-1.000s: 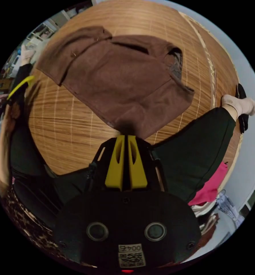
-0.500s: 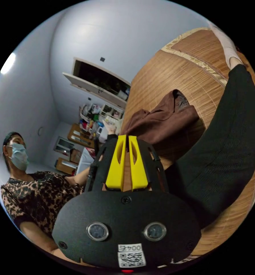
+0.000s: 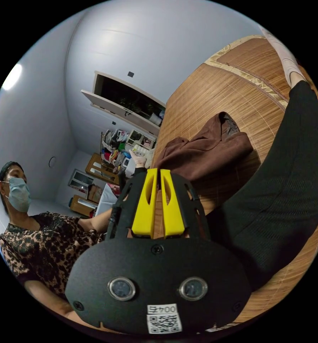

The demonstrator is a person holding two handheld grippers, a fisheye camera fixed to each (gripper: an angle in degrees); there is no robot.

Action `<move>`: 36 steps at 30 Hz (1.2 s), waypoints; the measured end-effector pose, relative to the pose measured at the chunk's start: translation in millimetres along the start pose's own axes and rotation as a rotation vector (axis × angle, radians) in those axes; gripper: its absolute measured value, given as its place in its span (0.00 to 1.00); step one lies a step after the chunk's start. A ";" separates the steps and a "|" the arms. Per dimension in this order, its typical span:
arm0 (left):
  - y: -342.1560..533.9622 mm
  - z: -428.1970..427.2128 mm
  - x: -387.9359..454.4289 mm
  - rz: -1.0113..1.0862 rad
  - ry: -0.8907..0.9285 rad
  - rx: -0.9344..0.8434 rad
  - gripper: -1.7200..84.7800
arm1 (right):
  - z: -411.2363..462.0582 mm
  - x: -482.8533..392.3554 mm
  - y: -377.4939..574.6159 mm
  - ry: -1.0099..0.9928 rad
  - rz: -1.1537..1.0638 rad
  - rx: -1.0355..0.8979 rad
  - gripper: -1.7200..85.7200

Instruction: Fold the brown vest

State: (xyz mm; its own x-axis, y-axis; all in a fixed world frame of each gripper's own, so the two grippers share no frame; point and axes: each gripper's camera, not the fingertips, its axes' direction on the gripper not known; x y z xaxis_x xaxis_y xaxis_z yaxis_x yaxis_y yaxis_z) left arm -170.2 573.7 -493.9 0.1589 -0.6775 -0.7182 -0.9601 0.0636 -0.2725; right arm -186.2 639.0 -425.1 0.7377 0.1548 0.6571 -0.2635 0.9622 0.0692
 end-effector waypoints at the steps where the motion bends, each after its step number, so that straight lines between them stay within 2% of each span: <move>1: 1.1 -2.3 -1.0 -0.021 -0.004 0.013 0.09 | -5.3 -0.6 2.7 -0.005 0.002 0.002 0.03; 5: 4.4 -23.5 -7.1 -0.131 0.013 0.046 0.04 | -21.4 -5.1 12.2 -0.007 0.003 0.024 0.03; 7: 8.9 -59.9 -12.8 -0.180 0.091 0.154 0.04 | -34.5 -13.5 21.0 0.020 -0.018 0.067 0.03; 12: 20.3 -159.5 -10.7 -0.095 0.201 0.296 0.03 | -65.1 -49.5 40.1 0.063 -0.137 0.138 0.02; 19: 57.1 -343.1 6.1 0.057 0.403 0.485 0.03 | -154.5 -181.7 52.2 -0.194 -0.518 0.290 0.01; 22: 69.1 -395.3 13.0 0.127 0.467 0.558 0.03 | -181.8 -222.1 52.7 -0.296 -0.624 0.348 0.01; 26: 56.8 -392.0 -3.4 0.105 0.547 0.494 0.03 | -174.2 -230.3 32.6 -0.235 -0.549 0.332 0.01; 30: 13.7 -343.5 -43.6 -0.028 0.609 0.366 0.03 | -127.3 -201.8 -16.6 -0.176 -0.339 0.258 0.01; 33: -28.4 -351.5 -49.7 -0.009 0.496 0.359 0.03 | -108.6 -212.0 -52.8 -0.172 -0.355 0.254 0.01; 36: -57.6 -378.8 -33.7 0.087 0.367 0.385 0.03 | -97.1 -253.7 -70.2 -0.014 -0.475 0.252 0.01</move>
State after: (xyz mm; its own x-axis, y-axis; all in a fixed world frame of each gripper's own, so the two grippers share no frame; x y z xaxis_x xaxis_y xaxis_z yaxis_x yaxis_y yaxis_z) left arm -207.5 315.2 -211.5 -0.0744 -0.8650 -0.4963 -0.8014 0.3480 -0.4865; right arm -294.5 554.0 -669.5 0.8041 -0.2889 0.5195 -0.0455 0.8415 0.5384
